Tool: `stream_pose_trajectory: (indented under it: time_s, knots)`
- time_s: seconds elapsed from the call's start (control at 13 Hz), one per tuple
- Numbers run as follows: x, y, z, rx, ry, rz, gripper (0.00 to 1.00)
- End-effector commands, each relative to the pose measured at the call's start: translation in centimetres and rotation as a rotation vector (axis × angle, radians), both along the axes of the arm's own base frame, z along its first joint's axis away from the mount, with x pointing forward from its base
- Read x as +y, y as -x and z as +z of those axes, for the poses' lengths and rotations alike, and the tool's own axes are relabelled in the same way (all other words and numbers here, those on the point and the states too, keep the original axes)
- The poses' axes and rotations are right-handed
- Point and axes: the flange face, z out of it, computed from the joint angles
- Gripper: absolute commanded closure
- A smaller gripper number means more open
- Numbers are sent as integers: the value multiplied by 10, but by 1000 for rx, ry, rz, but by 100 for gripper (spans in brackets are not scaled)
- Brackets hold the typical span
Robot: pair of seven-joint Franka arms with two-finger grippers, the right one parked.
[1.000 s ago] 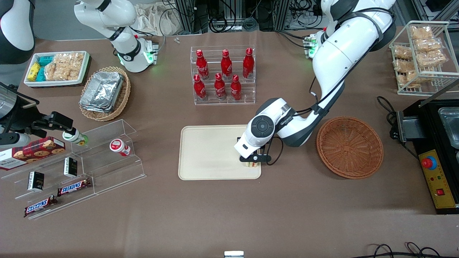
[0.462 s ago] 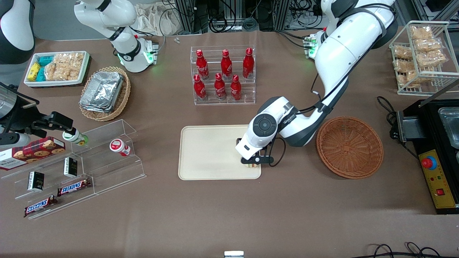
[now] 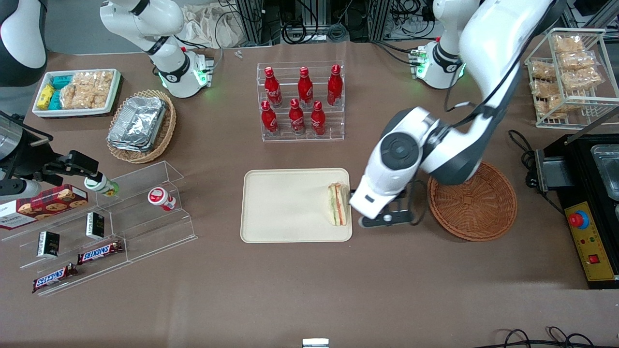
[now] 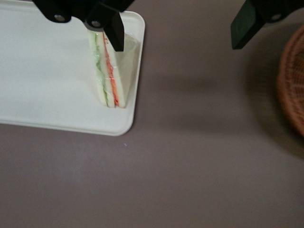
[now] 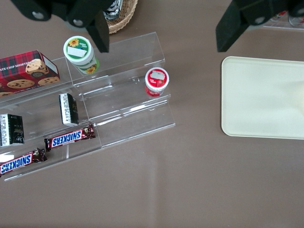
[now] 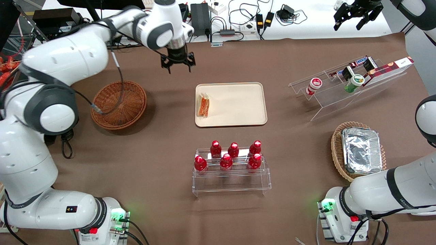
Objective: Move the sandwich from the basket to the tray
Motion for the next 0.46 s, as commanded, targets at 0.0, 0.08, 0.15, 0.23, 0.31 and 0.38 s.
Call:
stream_pose_trajectory:
  time_s: [0.0, 0.08, 0.15, 0.23, 0.31, 0.38]
  knots:
    - [37, 11, 57, -34, -70, 59, 0]
    - [61, 6, 72, -48, -73, 95, 0]
    - [79, 5, 89, -53, -52, 130, 0]
    - [91, 5, 103, -67, -41, 158, 0]
    - [100, 4, 111, -78, -40, 177, 0]
    - [103, 7, 117, -76, -48, 180, 0]
